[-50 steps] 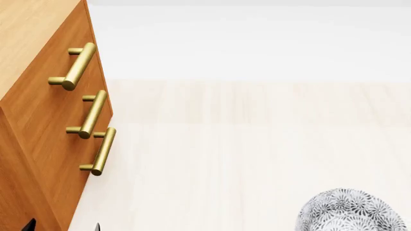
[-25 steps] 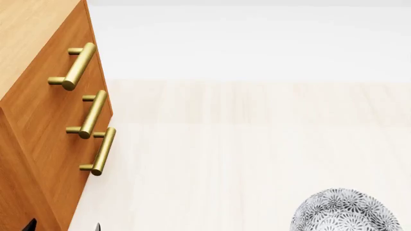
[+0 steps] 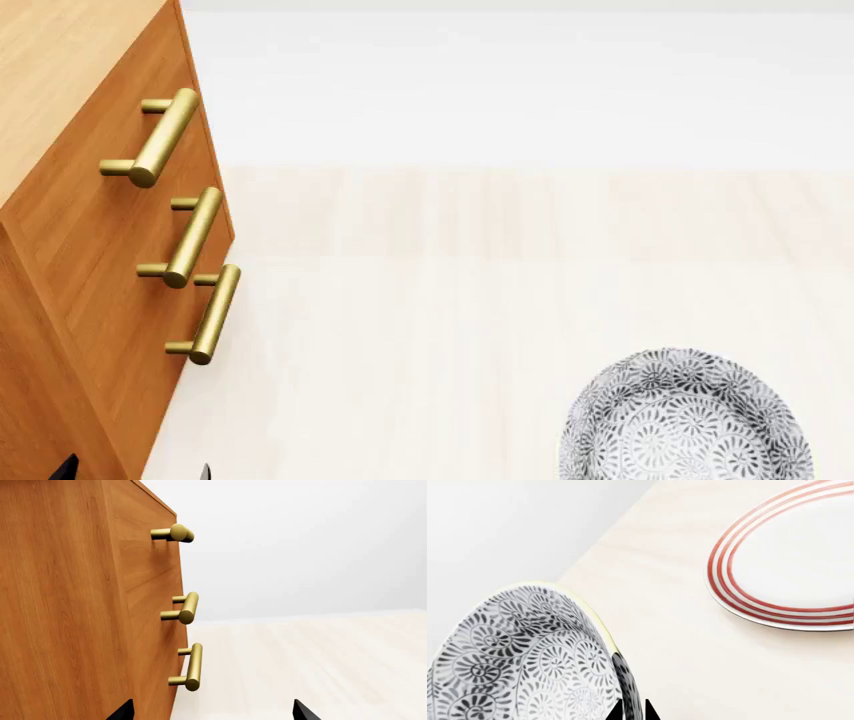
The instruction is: Put the bowl on top of the cabinet.
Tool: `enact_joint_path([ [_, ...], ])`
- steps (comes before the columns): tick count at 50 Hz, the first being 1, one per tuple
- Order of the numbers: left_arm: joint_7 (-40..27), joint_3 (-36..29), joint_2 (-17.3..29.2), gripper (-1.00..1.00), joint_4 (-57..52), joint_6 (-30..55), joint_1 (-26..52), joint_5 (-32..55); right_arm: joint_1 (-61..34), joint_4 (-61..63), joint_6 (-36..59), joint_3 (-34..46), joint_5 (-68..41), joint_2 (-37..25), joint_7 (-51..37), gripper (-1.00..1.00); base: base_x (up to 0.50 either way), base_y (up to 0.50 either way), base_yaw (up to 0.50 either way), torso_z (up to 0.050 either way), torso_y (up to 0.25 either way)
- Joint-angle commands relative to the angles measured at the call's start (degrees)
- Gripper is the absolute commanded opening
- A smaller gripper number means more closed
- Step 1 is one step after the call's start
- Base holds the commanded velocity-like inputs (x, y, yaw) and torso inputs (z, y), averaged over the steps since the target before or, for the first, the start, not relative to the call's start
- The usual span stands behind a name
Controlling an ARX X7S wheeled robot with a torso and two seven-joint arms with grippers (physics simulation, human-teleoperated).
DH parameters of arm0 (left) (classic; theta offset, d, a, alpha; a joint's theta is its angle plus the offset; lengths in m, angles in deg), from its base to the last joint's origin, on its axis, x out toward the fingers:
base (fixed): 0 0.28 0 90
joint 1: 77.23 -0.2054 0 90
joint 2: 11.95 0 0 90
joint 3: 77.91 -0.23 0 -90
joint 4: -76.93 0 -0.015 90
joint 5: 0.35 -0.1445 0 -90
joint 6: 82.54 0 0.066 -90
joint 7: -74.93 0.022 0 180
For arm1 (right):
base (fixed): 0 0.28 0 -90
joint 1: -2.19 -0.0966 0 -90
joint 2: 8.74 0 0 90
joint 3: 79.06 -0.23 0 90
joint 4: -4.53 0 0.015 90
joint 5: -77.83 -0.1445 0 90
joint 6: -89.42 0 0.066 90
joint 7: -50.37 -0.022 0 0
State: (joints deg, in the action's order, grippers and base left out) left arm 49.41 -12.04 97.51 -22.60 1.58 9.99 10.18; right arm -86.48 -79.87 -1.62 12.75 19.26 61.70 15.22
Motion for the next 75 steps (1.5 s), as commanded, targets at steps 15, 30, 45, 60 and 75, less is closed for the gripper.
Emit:
enact_joint_path([
  [15, -0.3, -0.4, 0.1, 1.0, 0.3, 0.0, 0.3, 0.1, 1.7, 2.4, -4.1, -0.5, 2.3, 0.7, 3.5, -1.0, 0.0, 0.0, 0.0, 0.0, 0.0],
  [30, 0.1, -2.0, -0.2, 1.0, 0.8, 0.3, 0.9, -0.8, 1.9, 6.6, -6.7, 0.9, 10.5, 0.3, 1.3, -1.0, 0.0, 0.0, 0.0, 0.0, 0.0],
  [45, 0.5, -2.7, 0.4, 1.0, -2.4, 0.3, 0.7, -0.7, -2.2, 7.3, -2.7, 4.3, 15.7, -0.3, -2.8, -1.0, 0.0, 0.0, 0.0, 0.0, 0.0],
  [60, 1.0, -3.1, 1.8, 1.0, -6.2, -0.8, -0.3, -0.8, -8.6, 12.9, 5.5, 8.6, 21.6, -2.0, -10.2, -1.0, 0.0, 0.0, 0.0, 0.0, 0.001],
  [75, 0.3, -2.4, 2.8, 1.0, -8.1, -2.0, -1.8, -0.4, -17.7, 10.8, 12.0, 12.7, 25.9, -2.5, -12.3, -1.0, 0.0, 0.0, 0.0, 0.0, 0.0],
])
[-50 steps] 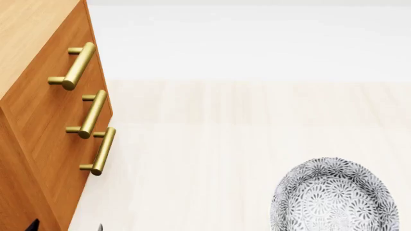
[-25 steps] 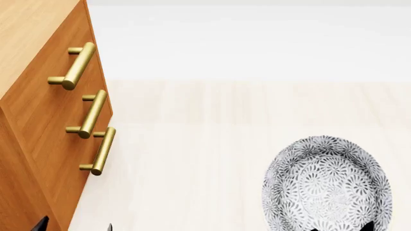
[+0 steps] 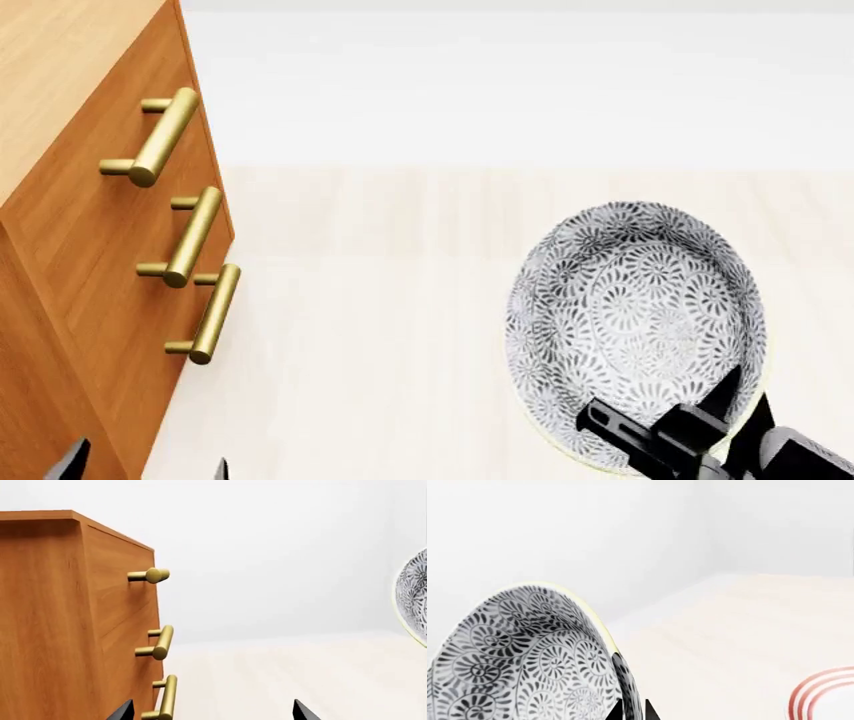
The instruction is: Put the bowl on top of the cabinet.
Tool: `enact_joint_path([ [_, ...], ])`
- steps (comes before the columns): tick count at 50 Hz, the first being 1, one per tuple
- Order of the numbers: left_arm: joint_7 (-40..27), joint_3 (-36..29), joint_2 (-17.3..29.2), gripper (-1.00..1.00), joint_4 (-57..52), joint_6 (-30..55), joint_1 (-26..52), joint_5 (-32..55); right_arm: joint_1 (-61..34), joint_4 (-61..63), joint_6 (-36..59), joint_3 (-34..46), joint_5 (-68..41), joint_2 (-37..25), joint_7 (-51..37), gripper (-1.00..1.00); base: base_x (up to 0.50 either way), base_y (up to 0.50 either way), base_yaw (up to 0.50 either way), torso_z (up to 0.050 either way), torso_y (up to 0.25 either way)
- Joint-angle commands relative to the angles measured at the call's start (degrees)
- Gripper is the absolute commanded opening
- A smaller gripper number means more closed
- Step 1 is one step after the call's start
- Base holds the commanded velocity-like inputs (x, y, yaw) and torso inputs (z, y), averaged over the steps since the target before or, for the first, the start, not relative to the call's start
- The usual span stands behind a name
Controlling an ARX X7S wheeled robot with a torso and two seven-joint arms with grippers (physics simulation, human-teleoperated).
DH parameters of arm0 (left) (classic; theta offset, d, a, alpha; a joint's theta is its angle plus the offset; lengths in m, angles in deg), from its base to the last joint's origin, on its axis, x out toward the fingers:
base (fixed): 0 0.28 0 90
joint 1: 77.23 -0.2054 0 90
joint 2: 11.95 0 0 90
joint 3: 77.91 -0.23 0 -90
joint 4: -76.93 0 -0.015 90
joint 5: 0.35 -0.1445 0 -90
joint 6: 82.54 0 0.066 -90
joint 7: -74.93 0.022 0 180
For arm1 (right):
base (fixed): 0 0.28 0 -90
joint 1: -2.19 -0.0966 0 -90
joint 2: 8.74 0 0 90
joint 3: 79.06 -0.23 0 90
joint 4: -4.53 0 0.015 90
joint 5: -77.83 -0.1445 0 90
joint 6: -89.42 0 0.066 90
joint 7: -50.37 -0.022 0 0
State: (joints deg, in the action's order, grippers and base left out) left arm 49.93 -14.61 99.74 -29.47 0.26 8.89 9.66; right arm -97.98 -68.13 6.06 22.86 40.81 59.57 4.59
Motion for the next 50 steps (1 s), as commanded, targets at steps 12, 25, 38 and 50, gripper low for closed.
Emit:
enact_joint_path([
  [12, -0.3, -0.3, 1.3, 1.0, -4.0, 2.4, 0.4, -0.2, -10.0, -0.9, 7.7, 4.1, 8.3, -0.1, -5.5, -1.0, 0.0, 0.0, 0.0, 0.0, 0.001],
  [25, 3.0, -1.4, 3.6, 1.0, -12.9, 16.7, 5.4, 6.9, -13.1, -0.9, 9.0, 7.6, 12.2, -0.3, -5.5, -1.0, 0.0, 0.0, 0.0, 0.0, 0.0],
  [38, 3.3, -2.3, 4.8, 1.0, -21.2, 30.8, 11.8, 13.6, -17.5, -6.2, 5.8, 10.8, 14.1, 0.7, -0.3, -1.0, 0.0, 0.0, 0.0, 0.0, 0.001],
  [50, 3.5, -2.5, 4.3, 1.0, -22.3, 32.3, 13.4, 15.1, -18.3, -10.9, -1.2, 11.8, 13.7, 1.6, 5.8, -1.0, 0.0, 0.0, 0.0, 0.0, 0.0],
])
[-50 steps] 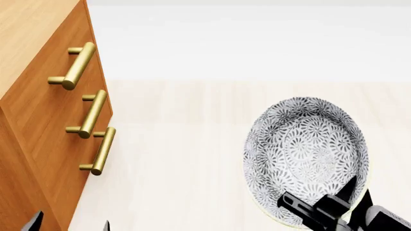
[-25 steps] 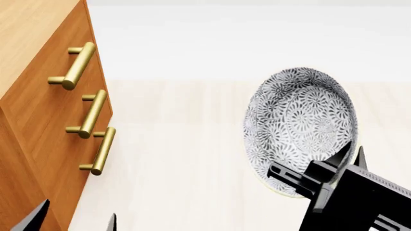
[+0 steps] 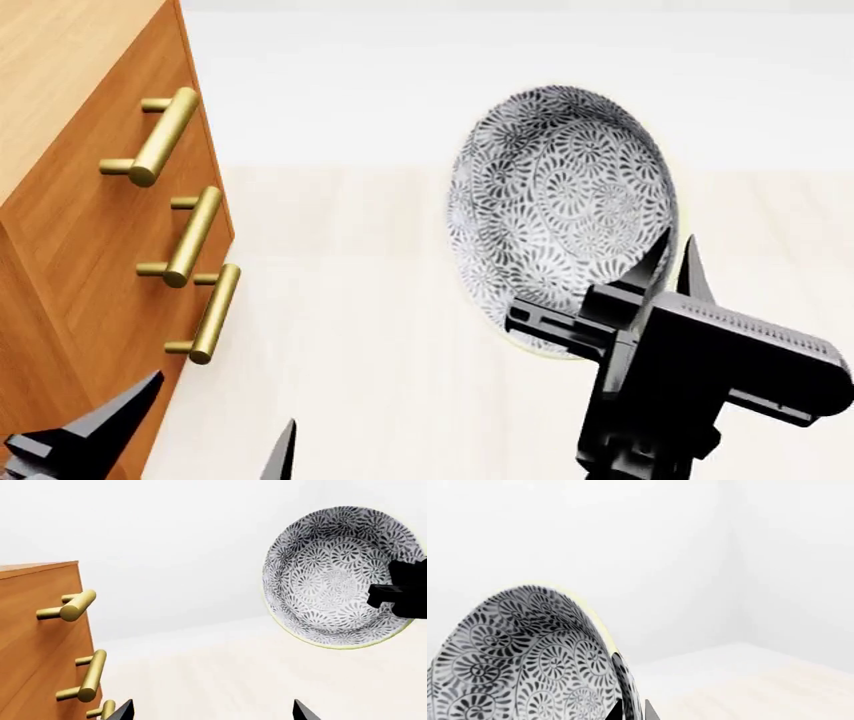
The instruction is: Put the bowl on top of the cabinet.
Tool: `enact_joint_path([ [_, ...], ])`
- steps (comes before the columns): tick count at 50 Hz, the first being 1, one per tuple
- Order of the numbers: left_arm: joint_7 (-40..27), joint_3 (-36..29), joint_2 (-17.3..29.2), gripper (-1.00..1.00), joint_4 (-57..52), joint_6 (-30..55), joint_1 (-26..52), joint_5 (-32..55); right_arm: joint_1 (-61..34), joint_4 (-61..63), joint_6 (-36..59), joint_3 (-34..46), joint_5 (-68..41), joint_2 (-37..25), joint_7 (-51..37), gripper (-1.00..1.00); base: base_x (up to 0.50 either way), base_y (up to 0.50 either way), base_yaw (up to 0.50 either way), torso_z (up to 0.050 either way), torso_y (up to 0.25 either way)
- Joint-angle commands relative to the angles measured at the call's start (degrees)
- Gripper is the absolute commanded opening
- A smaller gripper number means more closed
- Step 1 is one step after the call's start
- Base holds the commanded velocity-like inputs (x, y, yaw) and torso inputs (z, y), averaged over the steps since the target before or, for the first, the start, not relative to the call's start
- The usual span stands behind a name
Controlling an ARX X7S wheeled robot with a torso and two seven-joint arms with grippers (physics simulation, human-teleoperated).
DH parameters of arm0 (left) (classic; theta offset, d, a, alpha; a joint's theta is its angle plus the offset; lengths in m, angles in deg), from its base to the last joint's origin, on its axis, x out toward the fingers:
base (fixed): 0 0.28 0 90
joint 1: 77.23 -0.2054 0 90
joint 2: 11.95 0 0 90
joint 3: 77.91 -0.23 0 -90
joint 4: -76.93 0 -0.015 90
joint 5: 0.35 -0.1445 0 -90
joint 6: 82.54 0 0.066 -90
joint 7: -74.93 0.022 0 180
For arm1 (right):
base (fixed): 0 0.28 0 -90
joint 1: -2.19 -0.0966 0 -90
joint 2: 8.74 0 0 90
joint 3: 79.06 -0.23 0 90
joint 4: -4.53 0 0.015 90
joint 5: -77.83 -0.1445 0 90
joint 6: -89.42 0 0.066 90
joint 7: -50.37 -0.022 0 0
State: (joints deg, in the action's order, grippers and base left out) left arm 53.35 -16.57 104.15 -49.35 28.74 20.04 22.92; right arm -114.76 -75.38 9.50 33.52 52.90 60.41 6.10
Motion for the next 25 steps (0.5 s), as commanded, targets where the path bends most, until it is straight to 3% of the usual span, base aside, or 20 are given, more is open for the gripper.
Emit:
enact_joint_path([
  [1, 0.0, -0.7, -0.2, 1.0, -2.4, 4.1, 2.6, 1.8, -1.7, -4.6, -5.2, 1.1, 1.8, 1.0, 4.5, -1.0, 0.0, 0.0, 0.0, 0.0, 0.0],
  [16, -0.4, -2.2, -0.6, 1.0, -3.4, 5.3, 3.6, 1.2, -1.7, -10.2, -13.8, 0.4, -1.4, 1.5, 12.7, -1.0, 0.0, 0.0, 0.0, 0.0, 0.001],
  [22, -0.5, -2.1, -0.6, 1.0, -3.1, 4.9, 3.5, 1.3, -1.4, -10.4, -16.9, 1.2, -6.7, 0.4, 21.6, -1.0, 0.0, 0.0, 0.0, 0.0, 0.0],
  [25, -0.2, -2.1, -0.6, 1.0, -2.8, 4.4, 3.2, 1.3, -1.2, -11.2, -18.1, 0.9, -6.3, 0.4, 21.9, -1.0, 0.0, 0.0, 0.0, 0.0, 0.003],
])
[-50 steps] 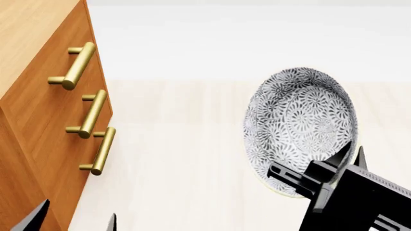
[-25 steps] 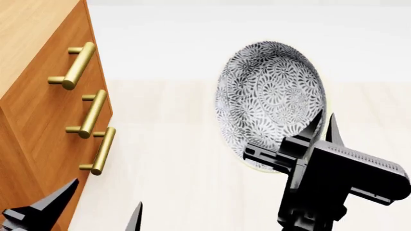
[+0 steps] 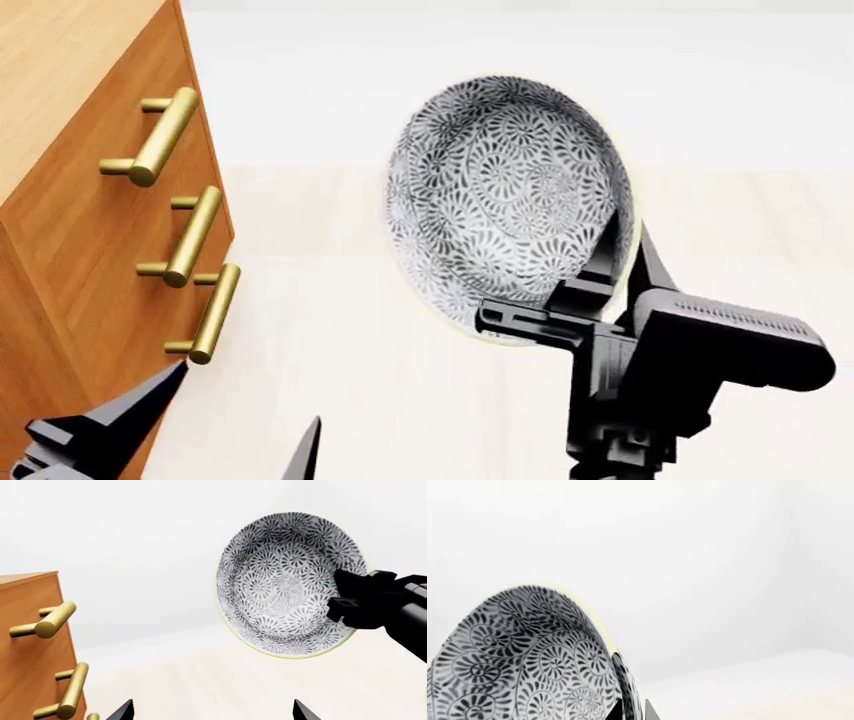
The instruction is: Put the bowl on top of the cabinet.
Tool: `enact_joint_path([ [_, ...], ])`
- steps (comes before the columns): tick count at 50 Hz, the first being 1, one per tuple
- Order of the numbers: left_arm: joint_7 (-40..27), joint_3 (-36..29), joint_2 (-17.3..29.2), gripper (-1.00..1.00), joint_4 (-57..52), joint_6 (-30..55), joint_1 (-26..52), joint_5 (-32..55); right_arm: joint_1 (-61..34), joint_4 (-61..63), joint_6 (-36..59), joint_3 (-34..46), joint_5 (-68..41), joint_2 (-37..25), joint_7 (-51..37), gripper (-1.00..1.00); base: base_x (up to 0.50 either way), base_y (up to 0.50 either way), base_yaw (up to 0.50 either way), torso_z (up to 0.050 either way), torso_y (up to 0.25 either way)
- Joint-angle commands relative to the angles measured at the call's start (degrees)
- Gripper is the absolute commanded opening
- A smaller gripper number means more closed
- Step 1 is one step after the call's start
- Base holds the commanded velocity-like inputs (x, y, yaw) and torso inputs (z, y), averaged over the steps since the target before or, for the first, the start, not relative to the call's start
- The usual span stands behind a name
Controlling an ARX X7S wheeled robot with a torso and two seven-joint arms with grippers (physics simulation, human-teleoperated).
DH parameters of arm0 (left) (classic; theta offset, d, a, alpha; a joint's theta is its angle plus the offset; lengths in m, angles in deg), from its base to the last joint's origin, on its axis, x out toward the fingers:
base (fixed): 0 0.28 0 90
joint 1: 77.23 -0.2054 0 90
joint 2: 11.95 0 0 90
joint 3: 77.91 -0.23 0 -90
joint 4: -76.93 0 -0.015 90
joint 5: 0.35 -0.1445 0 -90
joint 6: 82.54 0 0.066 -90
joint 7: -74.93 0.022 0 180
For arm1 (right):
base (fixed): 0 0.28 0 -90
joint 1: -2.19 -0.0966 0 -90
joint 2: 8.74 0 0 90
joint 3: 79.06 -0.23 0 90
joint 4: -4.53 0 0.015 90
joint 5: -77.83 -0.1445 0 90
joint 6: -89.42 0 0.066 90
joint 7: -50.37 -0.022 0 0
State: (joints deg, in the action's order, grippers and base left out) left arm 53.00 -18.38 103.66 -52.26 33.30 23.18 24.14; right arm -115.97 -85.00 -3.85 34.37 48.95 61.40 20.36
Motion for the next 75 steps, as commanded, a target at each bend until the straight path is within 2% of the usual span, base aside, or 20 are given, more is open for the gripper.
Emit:
enact_joint_path([
  [1, 0.1, -0.3, -0.1, 1.0, 0.3, -0.3, 0.1, 0.1, 0.0, -1.7, -4.8, 0.2, -2.4, -0.7, 8.1, -1.0, 0.0, 0.0, 0.0, 0.0, 0.0],
  [27, -0.7, -0.7, 0.1, 1.0, -1.3, 1.5, 1.6, 0.4, 1.5, -2.8, -8.5, 1.8, -2.2, -1.6, 13.3, -1.0, 0.0, 0.0, 0.0, 0.0, 0.0],
  [48, -1.4, -1.4, -0.8, 1.0, -0.8, 4.1, 4.9, 0.4, 6.6, 4.2, -11.0, 2.5, -1.2, -4.6, 13.7, -1.0, 0.0, 0.0, 0.0, 0.001, 0.0],
  [53, -1.4, -1.4, -0.8, 1.0, -0.8, 3.9, 4.7, 0.4, 8.1, 7.2, -11.8, 2.7, 0.5, -5.6, 13.0, -1.0, 0.0, 0.0, 0.0, 0.0, 0.0],
  [54, -1.3, -1.6, -0.8, 1.0, -0.4, 3.7, 4.7, 0.3, 8.5, 7.3, -13.2, 2.9, 3.8, -5.5, 12.1, -1.0, 0.0, 0.0, 0.0, 0.0, 0.0],
  [75, -1.4, -1.3, -0.8, 1.0, 0.4, 3.4, 5.1, 0.7, 12.6, 11.4, -15.4, 3.1, 3.4, -7.7, 12.9, -1.0, 0.0, 0.0, 0.0, 0.0, 0.0],
])
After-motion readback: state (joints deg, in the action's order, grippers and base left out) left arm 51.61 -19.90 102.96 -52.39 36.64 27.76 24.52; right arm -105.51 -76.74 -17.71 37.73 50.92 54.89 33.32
